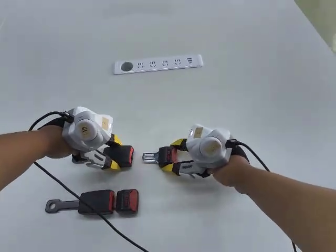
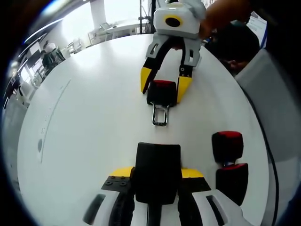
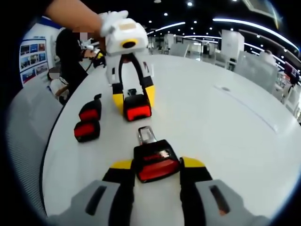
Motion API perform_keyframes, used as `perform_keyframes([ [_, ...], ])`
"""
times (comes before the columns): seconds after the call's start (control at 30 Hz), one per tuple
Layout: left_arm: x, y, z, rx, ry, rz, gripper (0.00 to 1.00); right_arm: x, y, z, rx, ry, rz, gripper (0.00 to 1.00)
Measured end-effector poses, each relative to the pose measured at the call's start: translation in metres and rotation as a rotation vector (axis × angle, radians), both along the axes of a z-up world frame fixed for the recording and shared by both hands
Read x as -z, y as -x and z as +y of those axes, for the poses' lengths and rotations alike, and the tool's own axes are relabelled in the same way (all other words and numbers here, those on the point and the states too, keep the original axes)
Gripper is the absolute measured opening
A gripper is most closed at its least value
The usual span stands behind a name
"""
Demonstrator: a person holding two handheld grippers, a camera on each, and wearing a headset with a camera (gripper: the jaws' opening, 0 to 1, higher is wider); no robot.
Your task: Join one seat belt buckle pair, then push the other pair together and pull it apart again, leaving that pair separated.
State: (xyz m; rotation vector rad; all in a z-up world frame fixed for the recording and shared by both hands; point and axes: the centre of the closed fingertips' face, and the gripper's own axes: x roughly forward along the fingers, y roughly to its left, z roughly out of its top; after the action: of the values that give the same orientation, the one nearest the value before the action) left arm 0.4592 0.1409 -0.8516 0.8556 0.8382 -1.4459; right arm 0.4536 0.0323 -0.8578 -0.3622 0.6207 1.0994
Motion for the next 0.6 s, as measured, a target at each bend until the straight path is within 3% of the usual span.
perform_keyframes([
  [0.13, 0.000, 0.001, 0.000, -0.001, 0.002, 0.000, 0.36, -0.001, 0.002, -0.015, 0.007, 0.007, -0.004, 0.37],
  [0.37, -0.001, 0.001, 0.000, -0.001, -0.004, -0.002, 0.36, -0.015, 0.011, -0.039, 0.006, 0.002, -0.031, 0.37],
  [0.57, -0.001, 0.001, 0.000, -0.004, -0.005, 0.000, 0.36, -0.014, 0.020, -0.062, 0.012, 0.013, -0.019, 0.38],
  [0.6, -0.001, 0.001, 0.000, -0.001, -0.006, -0.001, 0.36, -0.013, 0.015, -0.064, 0.011, 0.013, -0.020, 0.38],
])
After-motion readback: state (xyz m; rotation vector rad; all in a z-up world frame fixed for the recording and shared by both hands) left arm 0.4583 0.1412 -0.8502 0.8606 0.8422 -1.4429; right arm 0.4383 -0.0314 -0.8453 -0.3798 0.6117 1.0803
